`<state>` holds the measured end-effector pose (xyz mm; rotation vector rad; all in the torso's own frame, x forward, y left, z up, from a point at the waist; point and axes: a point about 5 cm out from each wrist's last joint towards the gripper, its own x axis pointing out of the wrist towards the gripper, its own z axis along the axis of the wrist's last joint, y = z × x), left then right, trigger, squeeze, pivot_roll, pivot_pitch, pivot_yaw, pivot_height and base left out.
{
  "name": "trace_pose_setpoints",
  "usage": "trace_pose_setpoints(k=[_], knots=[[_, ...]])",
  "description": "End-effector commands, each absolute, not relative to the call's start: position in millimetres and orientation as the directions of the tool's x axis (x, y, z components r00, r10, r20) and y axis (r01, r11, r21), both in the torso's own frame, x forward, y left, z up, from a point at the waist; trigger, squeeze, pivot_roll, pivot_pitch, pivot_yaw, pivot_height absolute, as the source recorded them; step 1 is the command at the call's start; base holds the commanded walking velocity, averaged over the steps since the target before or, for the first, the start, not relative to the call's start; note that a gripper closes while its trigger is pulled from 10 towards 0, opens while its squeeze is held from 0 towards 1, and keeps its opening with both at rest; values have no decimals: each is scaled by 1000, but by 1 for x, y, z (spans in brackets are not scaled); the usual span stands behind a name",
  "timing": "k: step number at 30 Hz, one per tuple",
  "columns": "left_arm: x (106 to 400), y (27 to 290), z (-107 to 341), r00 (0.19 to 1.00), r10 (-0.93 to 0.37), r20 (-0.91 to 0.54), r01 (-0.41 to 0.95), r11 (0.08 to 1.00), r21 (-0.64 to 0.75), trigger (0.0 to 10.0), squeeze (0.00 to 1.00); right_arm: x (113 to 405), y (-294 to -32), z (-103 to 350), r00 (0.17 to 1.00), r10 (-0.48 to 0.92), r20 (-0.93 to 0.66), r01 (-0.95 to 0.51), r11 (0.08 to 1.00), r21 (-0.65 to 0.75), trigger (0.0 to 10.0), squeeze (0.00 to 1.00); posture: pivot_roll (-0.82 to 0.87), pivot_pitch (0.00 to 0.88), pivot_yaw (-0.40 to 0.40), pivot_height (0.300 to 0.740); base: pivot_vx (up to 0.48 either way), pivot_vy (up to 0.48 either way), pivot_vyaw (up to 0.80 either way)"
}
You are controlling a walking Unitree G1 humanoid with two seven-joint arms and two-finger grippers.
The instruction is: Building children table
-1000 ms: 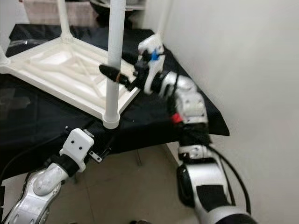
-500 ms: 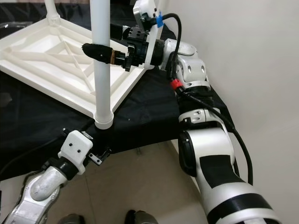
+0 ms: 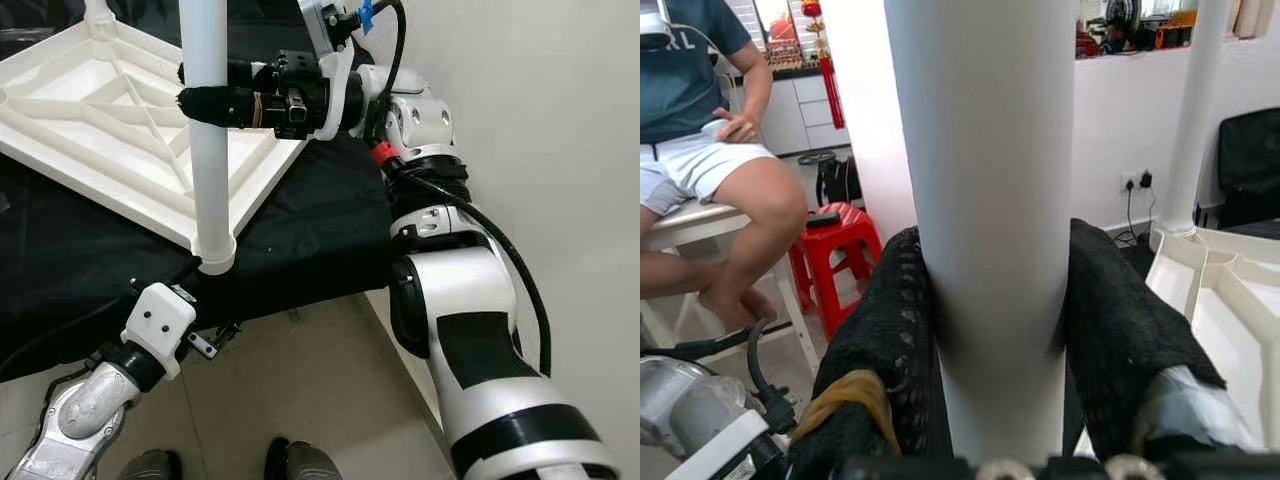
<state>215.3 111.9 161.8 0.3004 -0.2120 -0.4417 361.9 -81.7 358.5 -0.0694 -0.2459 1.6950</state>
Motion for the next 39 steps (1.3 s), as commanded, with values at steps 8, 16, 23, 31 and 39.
trace_pose_setpoints(k=[8, 16, 23, 31, 39], knots=[[211, 109, 160, 886, -447, 122, 390, 862, 325, 10000, 0, 383, -79, 328, 421, 898, 128, -900, 431, -60, 0, 0, 66, 184, -232, 740, 0, 0, 0], [224, 108, 156, 881, -458, 118, 400, 854, 332, 10000, 0, 339, -91, 205, 944, 318, -86, -301, 938, 173, 0, 0, 27, 112, -171, 740, 0, 0, 0], [233, 111, 153, 879, -463, 111, 403, 848, 344, 10000, 0, 346, -83, 221, 938, 345, -32, -335, 925, 178, 0, 0, 29, 87, -175, 740, 0, 0, 0], [239, 116, 151, 889, -445, 112, 381, 851, 360, 10000, 0, 334, -52, 241, 781, 624, 26, -606, 746, 276, 10000, 1000, 28, 71, -159, 740, 0, 0, 0], [237, 114, 152, 880, -459, 118, 394, 847, 356, 10000, 0, 317, -73, 268, 298, 943, 147, -954, 291, 65, 10000, 1000, 46, 96, -156, 740, 0, 0, 0]])
